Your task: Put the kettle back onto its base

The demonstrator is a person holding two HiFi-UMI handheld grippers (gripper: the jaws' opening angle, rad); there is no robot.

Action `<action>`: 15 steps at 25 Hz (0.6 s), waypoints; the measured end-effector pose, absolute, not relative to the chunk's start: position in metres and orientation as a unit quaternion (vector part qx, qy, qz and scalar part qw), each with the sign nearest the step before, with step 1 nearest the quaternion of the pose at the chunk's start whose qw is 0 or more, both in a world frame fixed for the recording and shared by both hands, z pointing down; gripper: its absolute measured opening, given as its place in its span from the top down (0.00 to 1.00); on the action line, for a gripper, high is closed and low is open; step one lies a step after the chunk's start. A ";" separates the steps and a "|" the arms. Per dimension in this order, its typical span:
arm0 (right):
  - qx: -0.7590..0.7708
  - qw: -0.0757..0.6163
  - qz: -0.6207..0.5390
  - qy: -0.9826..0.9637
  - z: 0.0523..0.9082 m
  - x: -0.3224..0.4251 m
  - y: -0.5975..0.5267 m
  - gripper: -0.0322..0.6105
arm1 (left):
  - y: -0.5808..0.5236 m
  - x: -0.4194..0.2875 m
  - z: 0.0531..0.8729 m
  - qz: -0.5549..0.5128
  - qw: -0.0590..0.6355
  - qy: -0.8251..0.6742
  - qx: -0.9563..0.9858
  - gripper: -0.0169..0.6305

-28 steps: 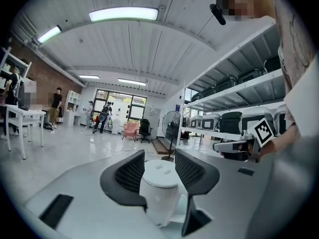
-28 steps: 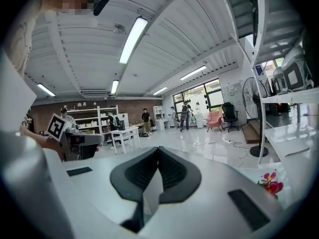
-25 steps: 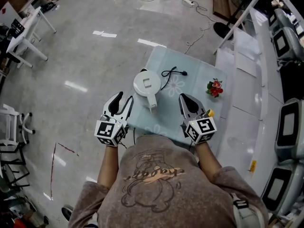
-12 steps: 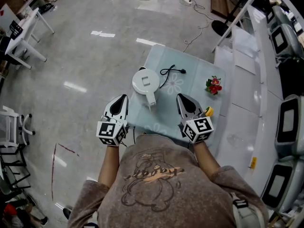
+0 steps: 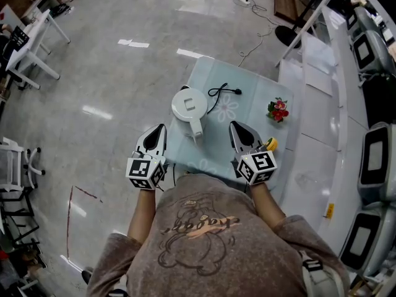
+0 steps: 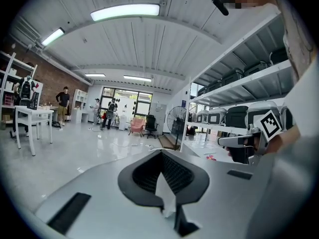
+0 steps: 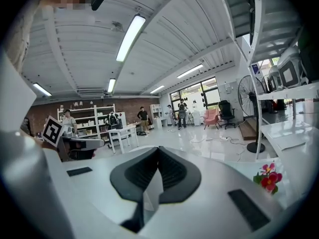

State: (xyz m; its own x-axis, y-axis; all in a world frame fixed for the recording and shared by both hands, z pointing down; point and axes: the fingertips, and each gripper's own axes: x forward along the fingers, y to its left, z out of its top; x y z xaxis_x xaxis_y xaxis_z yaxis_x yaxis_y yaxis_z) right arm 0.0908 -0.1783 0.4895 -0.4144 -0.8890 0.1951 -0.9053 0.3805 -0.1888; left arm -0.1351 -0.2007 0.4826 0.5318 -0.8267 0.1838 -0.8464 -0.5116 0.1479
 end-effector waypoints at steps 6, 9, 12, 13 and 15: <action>0.536 0.032 0.137 -0.832 0.490 0.088 -0.177 0.96 | -0.200 -0.134 0.481 0.041 0.112 -0.482 0.868 0.94; 0.535 0.036 0.137 -0.833 0.492 0.088 -0.176 0.96 | -0.200 -0.138 0.486 0.045 0.112 -0.487 0.865 0.94; 0.536 0.040 0.139 -0.832 0.493 0.090 -0.174 0.96 | -0.201 -0.142 0.485 0.044 0.118 -0.489 0.863 0.94; 0.537 0.040 0.140 -0.831 0.493 0.090 -0.173 0.96 | -0.201 -0.142 0.483 0.043 0.120 -0.488 0.863 0.94; 0.537 0.042 0.141 -0.831 0.494 0.091 -0.173 0.96 | -0.202 -0.142 0.481 0.040 0.123 -0.488 0.863 0.94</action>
State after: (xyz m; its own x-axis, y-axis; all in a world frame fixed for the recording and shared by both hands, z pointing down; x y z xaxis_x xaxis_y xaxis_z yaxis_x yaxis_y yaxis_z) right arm 0.0912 -0.1731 0.4940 -0.4196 -0.8804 0.2209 -0.9040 0.3833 -0.1895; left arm -0.1422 -0.2015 0.4813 0.5207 -0.8324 0.1899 -0.8523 -0.4936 0.1732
